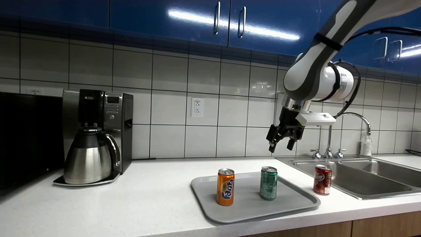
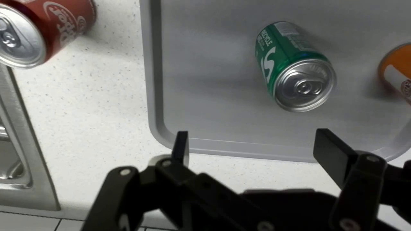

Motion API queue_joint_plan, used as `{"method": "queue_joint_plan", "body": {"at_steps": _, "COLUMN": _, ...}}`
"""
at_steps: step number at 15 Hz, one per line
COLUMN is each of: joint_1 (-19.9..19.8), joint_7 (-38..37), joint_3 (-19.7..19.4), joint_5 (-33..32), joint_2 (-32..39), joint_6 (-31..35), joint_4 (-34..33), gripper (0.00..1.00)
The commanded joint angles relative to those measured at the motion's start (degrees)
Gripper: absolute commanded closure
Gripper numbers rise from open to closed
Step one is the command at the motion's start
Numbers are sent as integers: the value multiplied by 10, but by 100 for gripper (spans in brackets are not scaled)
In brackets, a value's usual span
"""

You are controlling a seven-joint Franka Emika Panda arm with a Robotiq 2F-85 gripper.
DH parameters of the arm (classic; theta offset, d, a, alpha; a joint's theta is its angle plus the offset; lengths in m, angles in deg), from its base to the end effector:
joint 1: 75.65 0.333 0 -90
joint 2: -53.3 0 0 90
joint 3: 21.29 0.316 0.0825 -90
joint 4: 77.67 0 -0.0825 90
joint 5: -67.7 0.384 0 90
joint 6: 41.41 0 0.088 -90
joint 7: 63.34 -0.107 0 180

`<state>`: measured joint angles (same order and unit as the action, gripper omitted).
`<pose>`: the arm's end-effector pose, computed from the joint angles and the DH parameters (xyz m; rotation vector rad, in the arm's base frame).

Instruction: Remove the cans from the grey tray.

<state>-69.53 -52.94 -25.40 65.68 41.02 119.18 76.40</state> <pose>0.4332 0.0175 0.3355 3.0511 0.3788 0.5069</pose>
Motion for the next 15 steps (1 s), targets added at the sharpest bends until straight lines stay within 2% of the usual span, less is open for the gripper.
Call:
{"method": "queue_joint_plan", "body": {"at_steps": 1, "joint_1": 12, "joint_7": 36, "joint_3": 10, "joint_5": 22, "joint_2": -17, "joint_6": -18, "joint_4": 13, "gripper": 0}}
{"method": "queue_joint_plan", "body": {"at_steps": 8, "joint_1": 32, "joint_7": 70, "joint_3": 11, "joint_5": 31, "joint_2": -15, "joint_6": -29, "joint_4": 26, "gripper": 0}}
{"method": "queue_joint_plan", "body": {"at_steps": 15, "joint_1": 32, "joint_7": 76, "joint_3": 19, "joint_5": 23, "joint_2": 5, "joint_6": -37, "joint_4": 27, "gripper": 0}}
